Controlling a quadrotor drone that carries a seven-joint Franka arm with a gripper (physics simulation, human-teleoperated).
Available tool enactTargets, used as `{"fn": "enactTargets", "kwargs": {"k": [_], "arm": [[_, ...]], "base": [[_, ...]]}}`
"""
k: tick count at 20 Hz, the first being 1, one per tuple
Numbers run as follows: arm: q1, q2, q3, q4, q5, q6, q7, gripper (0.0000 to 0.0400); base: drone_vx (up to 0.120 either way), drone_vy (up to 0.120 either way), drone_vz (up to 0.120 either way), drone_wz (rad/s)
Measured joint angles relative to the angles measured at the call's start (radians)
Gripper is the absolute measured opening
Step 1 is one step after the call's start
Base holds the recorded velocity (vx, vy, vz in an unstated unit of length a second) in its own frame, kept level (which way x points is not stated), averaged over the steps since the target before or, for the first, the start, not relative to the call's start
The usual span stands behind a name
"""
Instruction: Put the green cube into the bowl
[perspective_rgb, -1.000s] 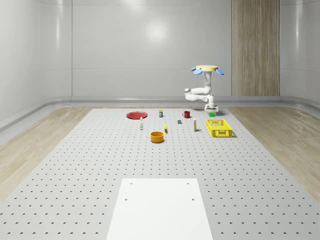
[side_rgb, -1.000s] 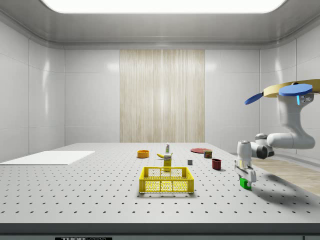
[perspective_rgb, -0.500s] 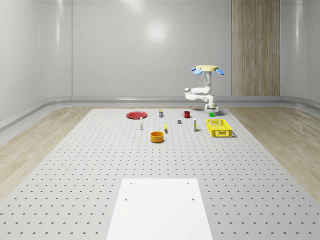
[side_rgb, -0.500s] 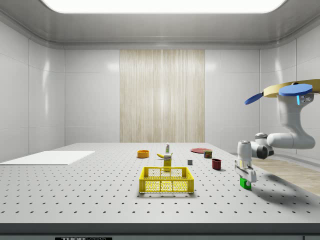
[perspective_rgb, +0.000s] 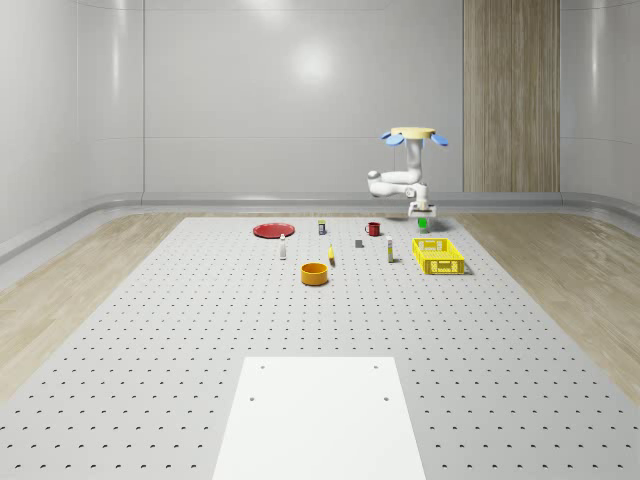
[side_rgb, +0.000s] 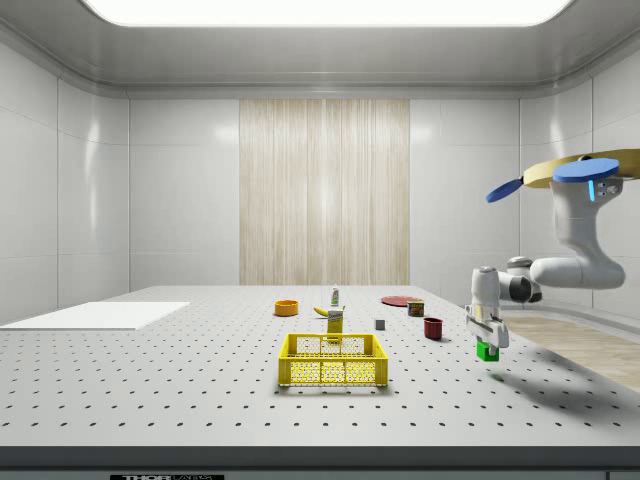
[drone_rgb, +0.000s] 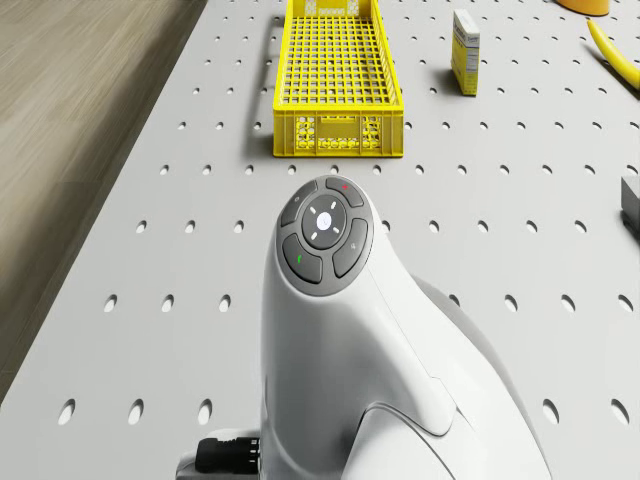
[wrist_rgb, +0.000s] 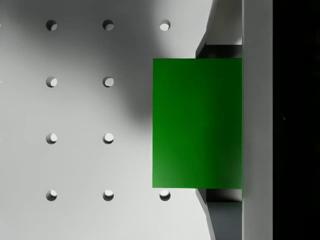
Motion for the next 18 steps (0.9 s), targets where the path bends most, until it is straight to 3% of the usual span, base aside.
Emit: {"fn": "enactTargets", "kwargs": {"k": [12,14,18], "arm": [[-0.008,-0.031,0.042,-0.003,0.05,0.019,0.012,0.0252],[-0.009,-0.037,0.043,-0.003,0.054,0.023,0.013,0.0252],[-0.011,-0.047,0.046,-0.003,0.059,0.033,0.014,0.0252]], "base": [[0.12,-0.12,0.12,0.0],[0.12,-0.12,0.04,0.0],[0.01,-0.12,0.0,0.0]]}}
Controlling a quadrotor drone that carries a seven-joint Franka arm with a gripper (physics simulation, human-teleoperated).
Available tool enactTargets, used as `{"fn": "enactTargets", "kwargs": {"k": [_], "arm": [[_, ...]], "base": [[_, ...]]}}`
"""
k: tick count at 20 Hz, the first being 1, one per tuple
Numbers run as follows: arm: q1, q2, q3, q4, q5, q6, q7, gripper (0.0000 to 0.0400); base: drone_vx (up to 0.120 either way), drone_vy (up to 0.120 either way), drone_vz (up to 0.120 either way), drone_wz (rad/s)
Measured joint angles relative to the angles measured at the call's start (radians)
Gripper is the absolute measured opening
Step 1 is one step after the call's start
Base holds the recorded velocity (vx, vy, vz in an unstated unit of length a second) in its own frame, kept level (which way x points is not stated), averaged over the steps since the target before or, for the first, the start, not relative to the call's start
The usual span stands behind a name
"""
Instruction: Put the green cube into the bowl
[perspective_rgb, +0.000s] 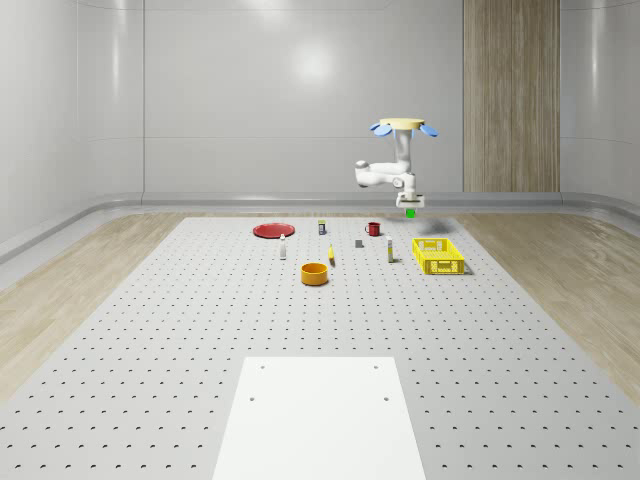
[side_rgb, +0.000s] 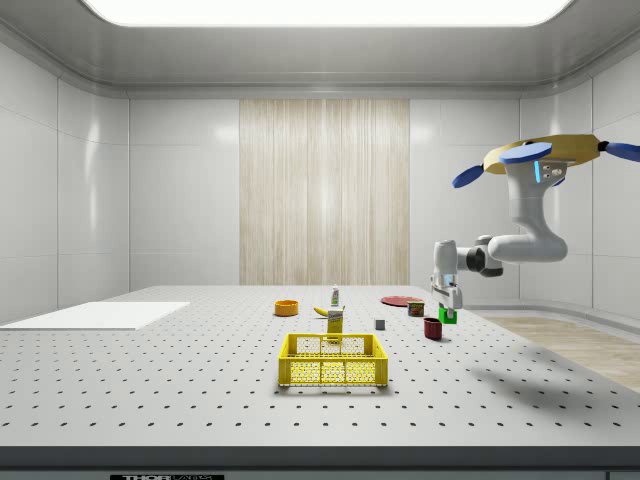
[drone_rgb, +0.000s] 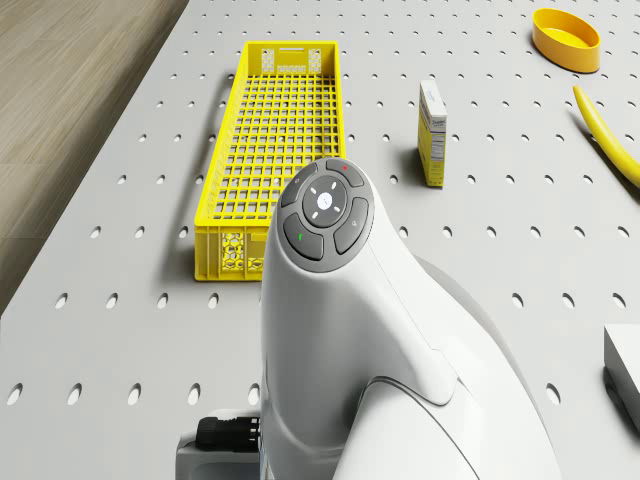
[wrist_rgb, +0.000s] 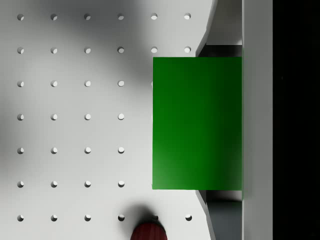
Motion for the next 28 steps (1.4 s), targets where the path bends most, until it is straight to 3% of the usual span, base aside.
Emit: {"fn": "enactTargets", "kwargs": {"k": [6,10,28], "arm": [[-0.003,-0.015,0.003,0.001,0.007,0.014,0.002,0.0252],[-0.005,-0.024,0.004,0.001,0.011,0.023,0.004,0.0252],[-0.011,-0.06,0.008,0.002,0.025,0.056,0.009,0.0252]], "base": [[0.0,-0.12,0.0,0.0],[0.0,-0.12,0.09,0.0],[0.0,-0.12,0.0,0.0]]}}
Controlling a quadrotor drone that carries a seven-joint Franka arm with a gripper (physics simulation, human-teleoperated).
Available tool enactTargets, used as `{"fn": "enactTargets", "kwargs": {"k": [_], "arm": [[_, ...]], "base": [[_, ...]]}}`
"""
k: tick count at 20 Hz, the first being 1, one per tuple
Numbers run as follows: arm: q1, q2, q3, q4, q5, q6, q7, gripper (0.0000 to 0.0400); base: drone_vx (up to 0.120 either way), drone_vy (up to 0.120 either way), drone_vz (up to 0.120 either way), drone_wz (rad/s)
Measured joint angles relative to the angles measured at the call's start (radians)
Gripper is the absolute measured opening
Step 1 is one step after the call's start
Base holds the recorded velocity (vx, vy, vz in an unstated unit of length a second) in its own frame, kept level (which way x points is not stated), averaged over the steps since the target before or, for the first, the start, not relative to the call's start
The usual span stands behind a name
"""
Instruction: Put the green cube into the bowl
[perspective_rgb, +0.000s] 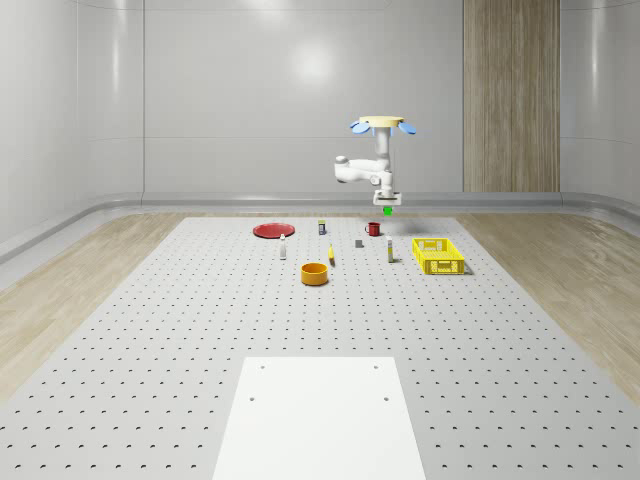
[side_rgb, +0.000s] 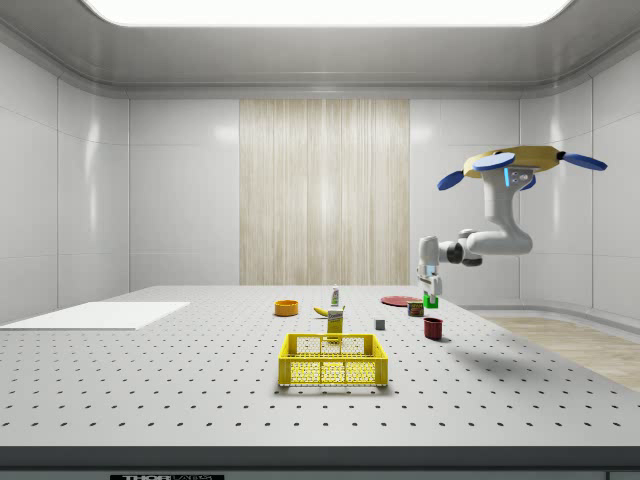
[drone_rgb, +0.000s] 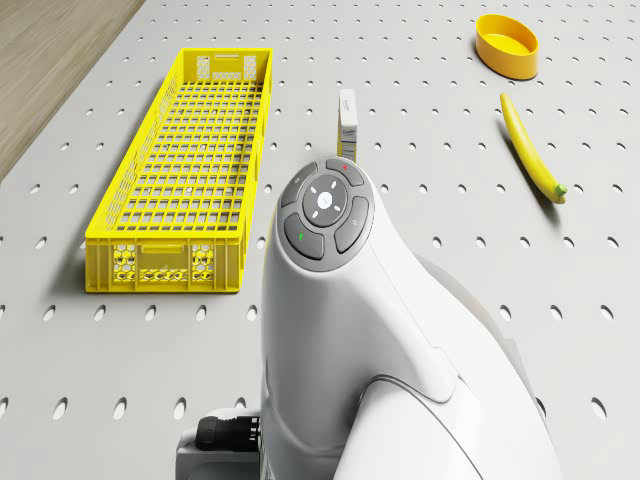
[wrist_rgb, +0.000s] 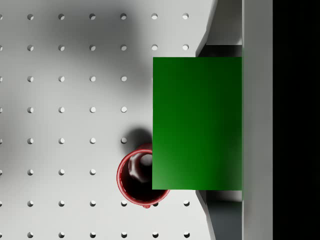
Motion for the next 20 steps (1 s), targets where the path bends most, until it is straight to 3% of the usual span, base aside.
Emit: {"fn": "enactTargets", "kwargs": {"k": [14,20], "arm": [[-0.004,-0.021,0.003,0.001,0.008,0.02,0.003,0.0252],[-0.005,-0.029,0.003,0.001,0.011,0.027,0.004,0.0252]], "base": [[0.0,-0.12,0.0,0.0],[0.08,-0.12,0.0,0.0]]}}
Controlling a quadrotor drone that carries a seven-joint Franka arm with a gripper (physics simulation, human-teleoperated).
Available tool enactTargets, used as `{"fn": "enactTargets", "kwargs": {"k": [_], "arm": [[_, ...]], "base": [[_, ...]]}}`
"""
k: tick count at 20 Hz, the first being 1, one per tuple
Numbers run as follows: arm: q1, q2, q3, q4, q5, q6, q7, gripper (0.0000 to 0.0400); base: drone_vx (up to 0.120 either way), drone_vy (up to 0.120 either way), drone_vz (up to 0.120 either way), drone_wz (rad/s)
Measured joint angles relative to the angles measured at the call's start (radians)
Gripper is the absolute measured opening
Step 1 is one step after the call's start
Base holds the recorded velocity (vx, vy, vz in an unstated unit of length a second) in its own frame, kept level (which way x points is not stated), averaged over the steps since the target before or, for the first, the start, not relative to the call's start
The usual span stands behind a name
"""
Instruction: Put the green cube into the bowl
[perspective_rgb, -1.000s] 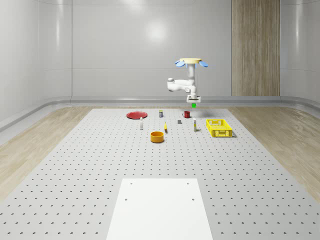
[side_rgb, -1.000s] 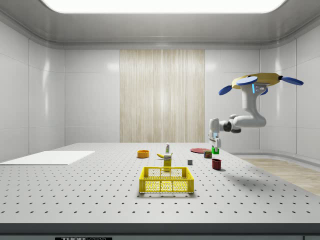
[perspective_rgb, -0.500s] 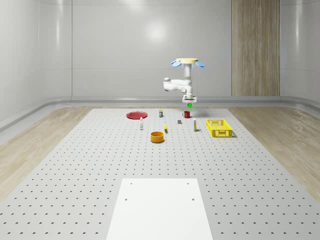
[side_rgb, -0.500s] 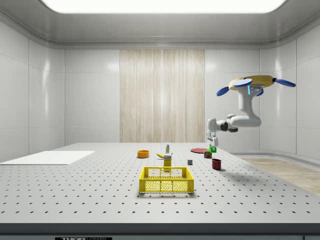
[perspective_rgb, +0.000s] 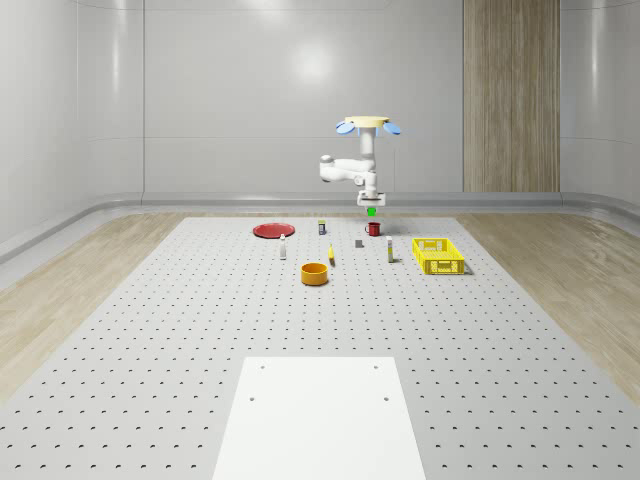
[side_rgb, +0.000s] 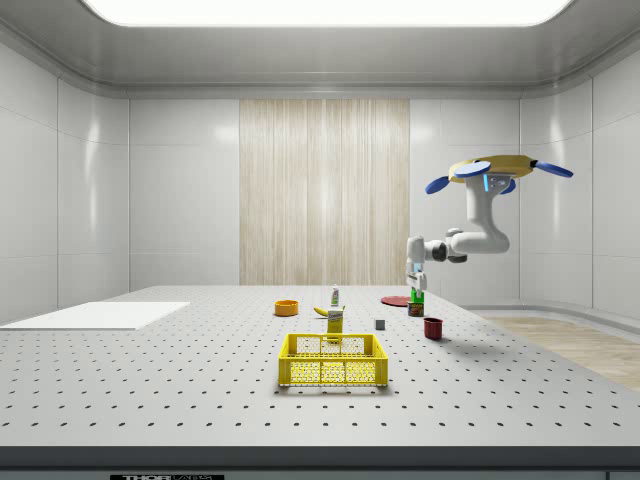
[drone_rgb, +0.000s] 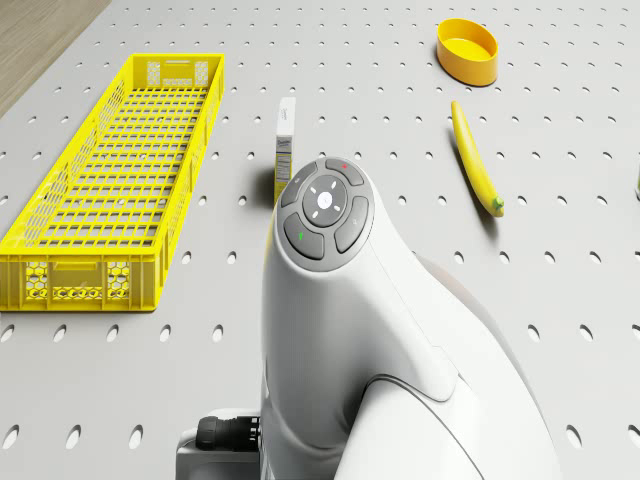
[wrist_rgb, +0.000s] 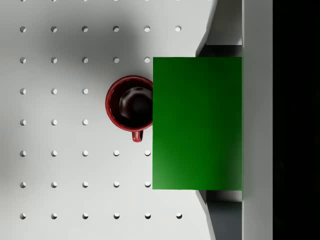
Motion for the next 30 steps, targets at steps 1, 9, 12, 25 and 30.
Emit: {"fn": "enactTargets", "kwargs": {"k": [1,9,12,25,30], "arm": [[0.0,-0.001,0.0,0.0,0.0,0.001,0.0,0.0252],[-0.002,-0.01,0.001,0.0,0.004,0.009,0.001,0.0252],[-0.002,-0.013,0.001,0.0,0.005,0.012,0.002,0.0252],[-0.004,-0.023,0.003,0.001,0.009,0.021,0.003,0.0252],[-0.005,-0.026,0.003,0.001,0.01,0.024,0.003,0.0252]], "base": [[0.12,-0.12,0.0,0.0],[0.07,-0.12,0.0,0.0],[0.107,-0.12,0.0,0.0],[0.049,-0.12,0.0,0.0],[0.072,-0.12,0.0,0.0]]}}
